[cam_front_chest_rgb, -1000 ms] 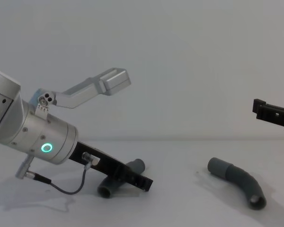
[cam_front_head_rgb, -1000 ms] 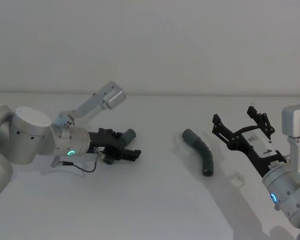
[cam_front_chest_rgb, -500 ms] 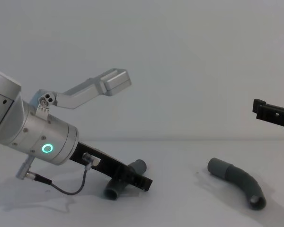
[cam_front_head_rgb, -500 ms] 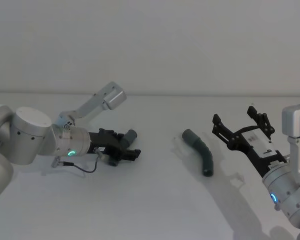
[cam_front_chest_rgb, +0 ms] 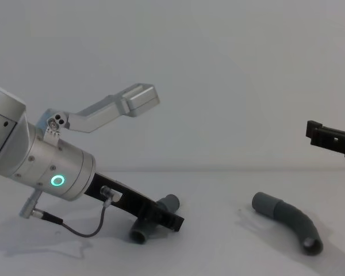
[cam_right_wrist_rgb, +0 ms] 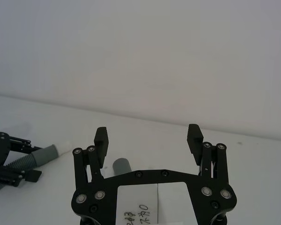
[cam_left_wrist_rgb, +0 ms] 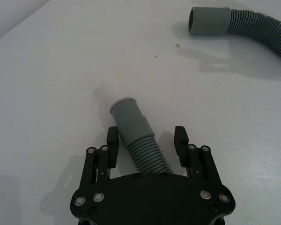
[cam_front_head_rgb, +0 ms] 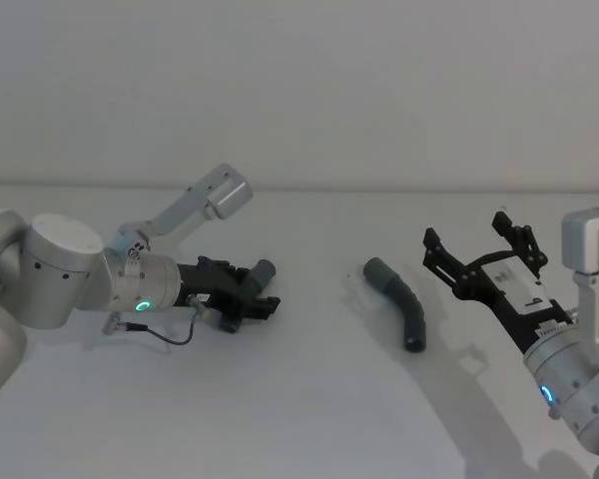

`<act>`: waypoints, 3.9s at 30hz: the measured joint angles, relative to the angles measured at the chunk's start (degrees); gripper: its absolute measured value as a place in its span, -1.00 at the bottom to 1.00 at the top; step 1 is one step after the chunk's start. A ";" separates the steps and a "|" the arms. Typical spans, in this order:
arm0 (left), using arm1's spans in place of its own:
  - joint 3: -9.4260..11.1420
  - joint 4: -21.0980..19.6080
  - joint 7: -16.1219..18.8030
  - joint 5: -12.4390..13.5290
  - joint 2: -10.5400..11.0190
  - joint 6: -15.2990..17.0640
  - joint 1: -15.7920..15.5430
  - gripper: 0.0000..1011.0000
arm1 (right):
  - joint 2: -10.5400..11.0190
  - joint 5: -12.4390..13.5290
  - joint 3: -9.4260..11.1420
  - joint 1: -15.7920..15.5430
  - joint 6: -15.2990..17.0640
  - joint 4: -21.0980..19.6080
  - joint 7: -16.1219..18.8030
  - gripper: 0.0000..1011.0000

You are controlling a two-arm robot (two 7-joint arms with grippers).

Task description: Use both hands to pick up one end of the pipe from the table, align the ends, and insert them.

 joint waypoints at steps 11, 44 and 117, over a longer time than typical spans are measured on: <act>0.00 0.02 0.01 0.03 0.00 0.00 0.00 0.27 | 2.83 1.24 -0.50 2.00 6.18 -1.26 4.77 0.98; 0.00 0.02 0.01 0.06 0.00 0.05 0.00 -0.16 | 12.32 10.20 -3.66 14.39 31.74 1.05 20.47 0.98; 0.00 0.02 0.01 0.06 0.00 0.05 0.01 -0.27 | 10.45 4.02 -14.90 25.08 32.75 16.69 21.43 0.98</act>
